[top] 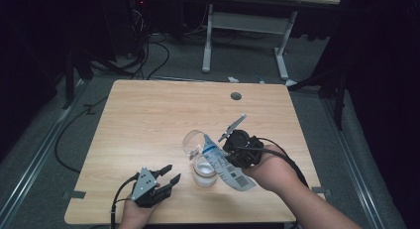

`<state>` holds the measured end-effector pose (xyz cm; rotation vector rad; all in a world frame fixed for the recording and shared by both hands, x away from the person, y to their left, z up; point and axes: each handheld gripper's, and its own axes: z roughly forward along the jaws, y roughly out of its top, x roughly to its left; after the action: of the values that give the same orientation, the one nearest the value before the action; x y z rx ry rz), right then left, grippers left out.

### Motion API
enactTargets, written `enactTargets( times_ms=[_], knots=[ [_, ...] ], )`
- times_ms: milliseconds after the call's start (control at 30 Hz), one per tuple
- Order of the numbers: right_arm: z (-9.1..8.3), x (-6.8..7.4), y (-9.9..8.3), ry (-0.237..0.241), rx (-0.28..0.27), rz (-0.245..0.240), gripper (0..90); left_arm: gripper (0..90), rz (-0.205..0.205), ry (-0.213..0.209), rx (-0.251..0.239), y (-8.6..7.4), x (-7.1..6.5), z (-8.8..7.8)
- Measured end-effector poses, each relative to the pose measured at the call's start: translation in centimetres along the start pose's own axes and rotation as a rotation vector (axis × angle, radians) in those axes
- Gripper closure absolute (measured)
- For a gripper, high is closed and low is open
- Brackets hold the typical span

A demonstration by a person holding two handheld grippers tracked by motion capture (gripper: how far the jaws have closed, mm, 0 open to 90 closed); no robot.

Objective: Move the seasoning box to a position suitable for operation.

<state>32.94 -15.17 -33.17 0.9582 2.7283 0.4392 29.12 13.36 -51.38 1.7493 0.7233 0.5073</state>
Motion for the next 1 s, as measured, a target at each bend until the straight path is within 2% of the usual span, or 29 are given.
enactTargets(
  times_ms=[167,367,500,1000],
  knots=[
    [0.0,-0.5,-0.2,-0.007,0.002,0.006,90.0,54.4,-0.029,0.029,-0.006,-0.3,1.5,-1.2],
    [0.5,-1.4,-0.6,-0.019,0.006,0.024,90.0,54.3,-0.05,0.048,-0.012,-0.5,2.4,-1.8],
    [1.1,-2.3,-0.9,-0.04,0.017,0.039,90.0,54.2,-0.055,0.053,-0.01,-0.5,2.6,-1.8],
    [3.4,-6.4,-3.0,-0.109,0.059,0.154,90.0,53.9,-0.06,0.045,0.001,-0.7,2.5,-1.7]
  ],
)
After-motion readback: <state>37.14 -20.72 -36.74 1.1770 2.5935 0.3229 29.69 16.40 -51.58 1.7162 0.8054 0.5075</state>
